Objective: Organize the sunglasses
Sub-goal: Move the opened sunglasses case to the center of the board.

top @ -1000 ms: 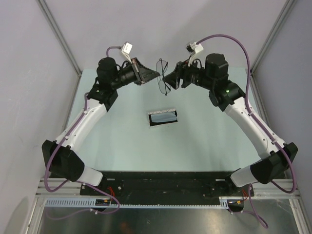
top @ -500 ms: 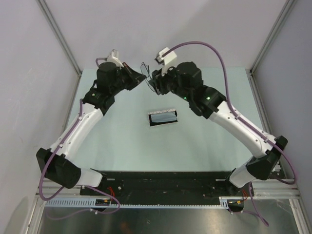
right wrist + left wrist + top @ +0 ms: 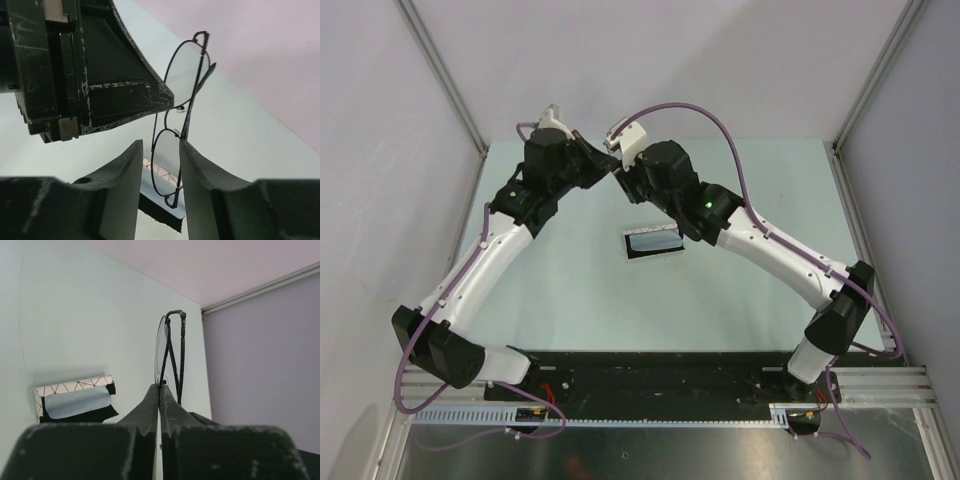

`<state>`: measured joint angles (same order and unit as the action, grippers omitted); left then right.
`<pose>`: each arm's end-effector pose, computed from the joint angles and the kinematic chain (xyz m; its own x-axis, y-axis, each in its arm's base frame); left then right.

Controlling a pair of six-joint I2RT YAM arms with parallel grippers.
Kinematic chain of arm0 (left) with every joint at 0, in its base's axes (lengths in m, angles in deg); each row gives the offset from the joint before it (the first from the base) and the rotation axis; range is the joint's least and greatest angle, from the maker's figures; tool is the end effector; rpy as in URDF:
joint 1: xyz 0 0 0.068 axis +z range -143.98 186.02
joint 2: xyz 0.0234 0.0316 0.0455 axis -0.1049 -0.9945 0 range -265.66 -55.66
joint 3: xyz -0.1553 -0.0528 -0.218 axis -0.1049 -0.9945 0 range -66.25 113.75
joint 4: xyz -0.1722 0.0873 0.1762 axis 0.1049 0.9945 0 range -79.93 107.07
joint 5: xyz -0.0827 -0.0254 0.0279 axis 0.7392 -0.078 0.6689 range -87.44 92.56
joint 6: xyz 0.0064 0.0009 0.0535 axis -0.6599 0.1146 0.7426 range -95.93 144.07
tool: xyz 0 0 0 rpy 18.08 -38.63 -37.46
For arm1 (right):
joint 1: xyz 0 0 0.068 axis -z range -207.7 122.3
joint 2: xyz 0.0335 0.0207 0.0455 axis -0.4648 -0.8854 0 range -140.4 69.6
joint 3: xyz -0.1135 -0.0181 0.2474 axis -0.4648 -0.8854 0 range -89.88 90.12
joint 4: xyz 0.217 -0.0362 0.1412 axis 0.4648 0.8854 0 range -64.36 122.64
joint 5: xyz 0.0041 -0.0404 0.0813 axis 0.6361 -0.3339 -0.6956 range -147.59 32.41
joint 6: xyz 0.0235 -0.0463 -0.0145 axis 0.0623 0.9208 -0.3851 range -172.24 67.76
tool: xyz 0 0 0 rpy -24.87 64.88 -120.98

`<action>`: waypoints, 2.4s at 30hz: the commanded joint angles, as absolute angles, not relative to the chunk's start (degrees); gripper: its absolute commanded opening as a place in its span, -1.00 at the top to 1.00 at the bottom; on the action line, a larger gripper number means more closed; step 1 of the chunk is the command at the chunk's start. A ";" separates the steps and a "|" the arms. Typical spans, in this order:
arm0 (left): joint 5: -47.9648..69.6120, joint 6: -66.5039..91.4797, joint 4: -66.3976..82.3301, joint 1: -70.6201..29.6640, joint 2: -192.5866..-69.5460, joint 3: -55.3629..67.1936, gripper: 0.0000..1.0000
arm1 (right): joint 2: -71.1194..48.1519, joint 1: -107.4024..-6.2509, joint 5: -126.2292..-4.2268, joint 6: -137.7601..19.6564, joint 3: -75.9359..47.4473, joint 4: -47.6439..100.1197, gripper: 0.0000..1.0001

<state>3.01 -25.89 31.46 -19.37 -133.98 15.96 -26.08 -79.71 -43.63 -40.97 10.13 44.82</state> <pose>0.2811 -0.1339 0.4156 -0.5082 -0.6062 -0.6117 0.0722 0.6778 -0.7317 0.2472 0.3026 0.4267 -0.0332 -0.3506 -0.9359 -0.6402 0.7266 -0.2495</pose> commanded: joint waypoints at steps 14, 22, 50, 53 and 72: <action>-1.13 -22.08 34.33 -12.09 -128.18 10.58 0.99 | -13.90 -57.69 -76.10 -47.50 -1.00 43.57 -0.53; 4.67 -21.02 34.42 -3.04 -125.18 5.64 0.99 | -27.15 -58.89 -83.08 -29.83 4.24 60.52 -0.57; 17.67 -14.52 34.33 -1.27 -133.62 6.87 0.99 | -52.92 -55.74 -45.12 -79.92 12.43 65.98 0.38; 19.00 -12.94 34.33 -1.27 -134.85 7.22 0.99 | -54.41 -55.12 -46.16 -80.01 12.34 67.91 0.56; 21.02 -10.47 34.42 -0.31 -135.91 7.14 0.99 | -65.67 -57.40 -55.64 -71.50 24.38 68.27 0.58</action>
